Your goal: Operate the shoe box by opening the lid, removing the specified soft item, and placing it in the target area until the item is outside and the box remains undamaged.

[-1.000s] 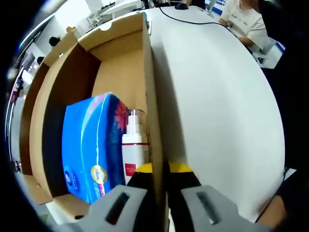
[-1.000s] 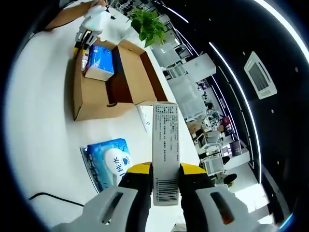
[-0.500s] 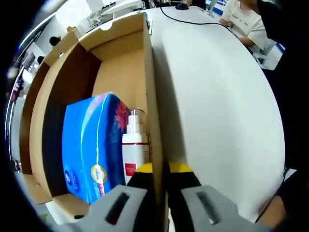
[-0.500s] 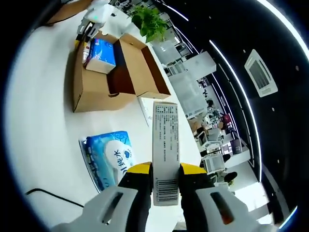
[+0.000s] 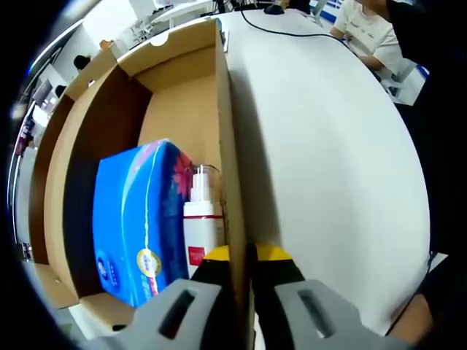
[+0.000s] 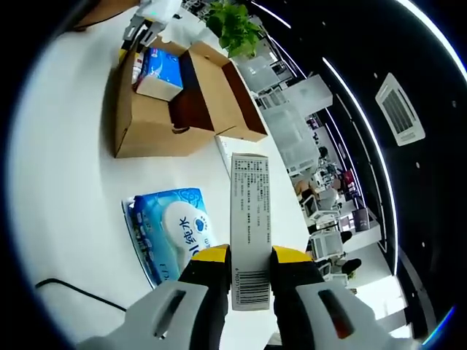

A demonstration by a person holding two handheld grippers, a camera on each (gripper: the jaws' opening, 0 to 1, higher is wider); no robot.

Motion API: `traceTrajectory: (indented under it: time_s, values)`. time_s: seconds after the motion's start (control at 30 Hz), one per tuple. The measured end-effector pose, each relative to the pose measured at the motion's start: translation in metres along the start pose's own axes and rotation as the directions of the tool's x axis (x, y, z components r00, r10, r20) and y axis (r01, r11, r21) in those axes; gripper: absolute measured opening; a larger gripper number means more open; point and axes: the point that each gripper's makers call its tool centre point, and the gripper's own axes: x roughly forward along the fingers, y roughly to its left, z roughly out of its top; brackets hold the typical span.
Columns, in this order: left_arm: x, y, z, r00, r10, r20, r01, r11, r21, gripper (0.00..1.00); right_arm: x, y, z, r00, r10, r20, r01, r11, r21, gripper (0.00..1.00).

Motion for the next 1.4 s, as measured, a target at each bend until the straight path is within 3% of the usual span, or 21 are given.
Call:
traceTrajectory:
  time_s: [0.37, 0.57, 0.7, 0.97, 1.03, 1.27, 1.4]
  values:
    - [0.000, 0.002, 0.000, 1.000, 0.009, -0.002, -0.009, 1.000, -0.007, 0.03, 0.009, 0.011, -0.001, 0.999, 0.026, 0.027, -0.027, 1.000, 0.016, 0.20]
    - [0.000, 0.001, 0.000, 1.000, 0.008, -0.007, -0.008, 1.000, 0.000, 0.03, 0.016, 0.011, -0.002, 0.999, 0.006, 0.039, -0.006, 1.000, -0.005, 0.20]
    - [0.000, 0.002, 0.000, 1.000, 0.008, -0.002, -0.008, 1.000, -0.004, 0.03, 0.023, 0.018, -0.001, 0.999, 0.000, 0.034, 0.003, 0.997, -0.081, 0.20]
    - [0.000, 0.002, 0.001, 1.000, 0.008, -0.001, -0.008, 1.000, -0.001, 0.03, 0.029, 0.021, -0.011, 1.000, -0.007, 0.023, 0.008, 0.998, -0.067, 0.20]
    - [0.000, 0.002, 0.001, 1.000, 0.009, -0.003, -0.009, 1.000, 0.003, 0.03, 0.031, 0.023, -0.018, 1.000, -0.008, -0.018, 0.005, 0.991, -0.136, 0.20]
    - [-0.001, 0.002, 0.001, 1.000, 0.011, -0.004, -0.011, 1.000, 0.002, 0.03, 0.035, 0.042, -0.023, 0.999, 0.004, -0.047, -0.015, 0.974, -0.227, 0.20]
    - [0.000, 0.002, 0.001, 1.000, 0.011, -0.007, -0.011, 1.000, 0.005, 0.03, 0.035, 0.039, -0.022, 0.999, -0.009, -0.039, -0.001, 0.970, -0.244, 0.20]
